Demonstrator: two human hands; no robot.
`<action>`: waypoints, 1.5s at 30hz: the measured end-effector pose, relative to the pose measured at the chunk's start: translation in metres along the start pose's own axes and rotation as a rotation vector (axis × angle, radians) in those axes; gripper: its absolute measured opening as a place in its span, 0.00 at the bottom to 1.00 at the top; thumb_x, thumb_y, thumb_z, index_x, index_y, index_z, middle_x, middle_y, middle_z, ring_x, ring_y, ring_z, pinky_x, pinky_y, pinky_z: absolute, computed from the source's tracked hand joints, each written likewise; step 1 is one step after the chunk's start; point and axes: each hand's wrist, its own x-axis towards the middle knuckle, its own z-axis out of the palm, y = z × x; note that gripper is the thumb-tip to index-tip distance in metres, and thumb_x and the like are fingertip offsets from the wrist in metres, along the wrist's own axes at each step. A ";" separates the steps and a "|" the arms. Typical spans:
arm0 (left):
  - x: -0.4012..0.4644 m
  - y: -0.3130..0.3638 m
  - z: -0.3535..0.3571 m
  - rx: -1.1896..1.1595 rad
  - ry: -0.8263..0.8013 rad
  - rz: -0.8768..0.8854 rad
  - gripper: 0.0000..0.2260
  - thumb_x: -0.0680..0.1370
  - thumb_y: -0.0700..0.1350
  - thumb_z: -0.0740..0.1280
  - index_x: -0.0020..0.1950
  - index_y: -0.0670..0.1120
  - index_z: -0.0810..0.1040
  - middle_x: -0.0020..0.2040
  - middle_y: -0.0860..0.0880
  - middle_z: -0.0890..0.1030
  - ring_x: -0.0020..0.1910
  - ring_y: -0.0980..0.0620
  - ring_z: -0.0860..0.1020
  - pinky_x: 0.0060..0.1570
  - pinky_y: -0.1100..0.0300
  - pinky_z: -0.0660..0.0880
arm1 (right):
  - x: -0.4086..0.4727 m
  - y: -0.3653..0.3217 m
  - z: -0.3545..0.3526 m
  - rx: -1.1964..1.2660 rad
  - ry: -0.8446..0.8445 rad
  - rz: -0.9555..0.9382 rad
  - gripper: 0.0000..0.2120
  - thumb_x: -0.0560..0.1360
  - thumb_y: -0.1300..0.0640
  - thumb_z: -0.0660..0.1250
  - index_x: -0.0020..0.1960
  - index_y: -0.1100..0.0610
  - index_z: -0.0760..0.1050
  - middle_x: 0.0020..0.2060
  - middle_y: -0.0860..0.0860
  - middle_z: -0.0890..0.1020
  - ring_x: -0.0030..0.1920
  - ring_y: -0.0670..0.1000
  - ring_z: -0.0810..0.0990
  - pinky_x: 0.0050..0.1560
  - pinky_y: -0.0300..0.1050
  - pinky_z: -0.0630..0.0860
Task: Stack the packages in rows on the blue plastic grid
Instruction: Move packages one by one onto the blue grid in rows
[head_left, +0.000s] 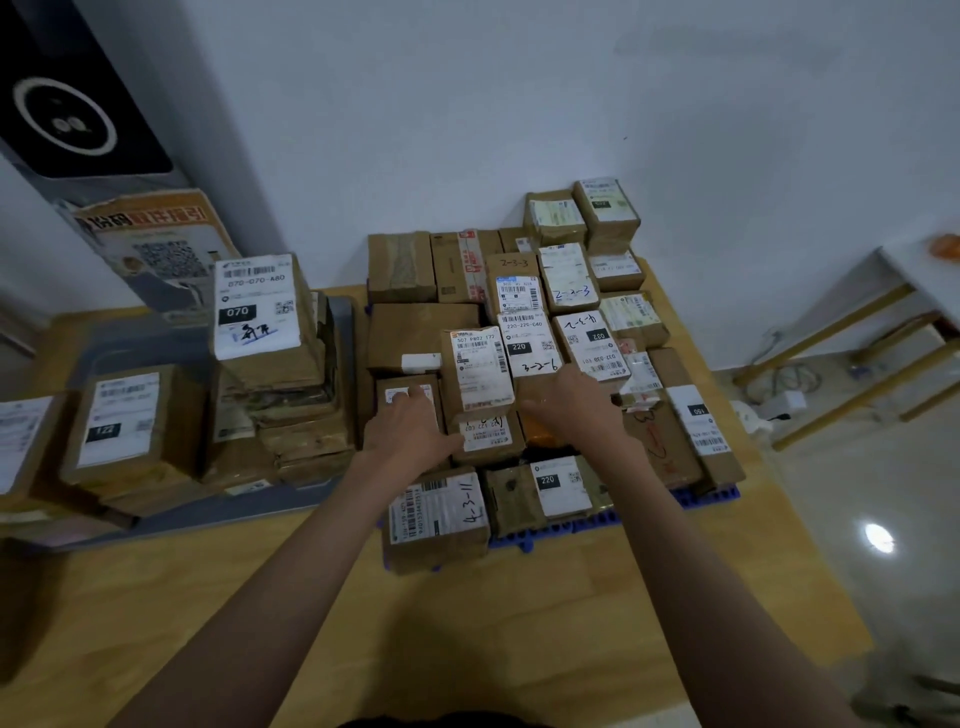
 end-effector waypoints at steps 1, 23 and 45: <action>-0.007 -0.007 0.000 -0.003 -0.010 0.019 0.33 0.70 0.63 0.70 0.66 0.44 0.70 0.60 0.44 0.76 0.56 0.45 0.77 0.46 0.55 0.76 | -0.010 -0.002 0.003 -0.038 -0.019 -0.016 0.22 0.72 0.43 0.70 0.55 0.58 0.69 0.47 0.53 0.76 0.45 0.53 0.77 0.43 0.50 0.75; -0.137 -0.173 0.000 -0.002 -0.171 -0.105 0.37 0.75 0.58 0.69 0.79 0.51 0.56 0.75 0.47 0.64 0.70 0.46 0.68 0.61 0.52 0.73 | -0.136 -0.085 0.109 -0.174 -0.330 -0.296 0.31 0.74 0.47 0.70 0.72 0.52 0.64 0.68 0.53 0.70 0.63 0.56 0.73 0.53 0.49 0.74; -0.226 -0.305 -0.012 -0.015 -0.084 -0.567 0.31 0.74 0.59 0.69 0.72 0.49 0.65 0.66 0.47 0.71 0.61 0.46 0.75 0.51 0.53 0.74 | -0.156 -0.213 0.204 -0.279 -0.478 -0.642 0.24 0.71 0.46 0.72 0.63 0.53 0.72 0.59 0.50 0.77 0.59 0.54 0.75 0.54 0.51 0.75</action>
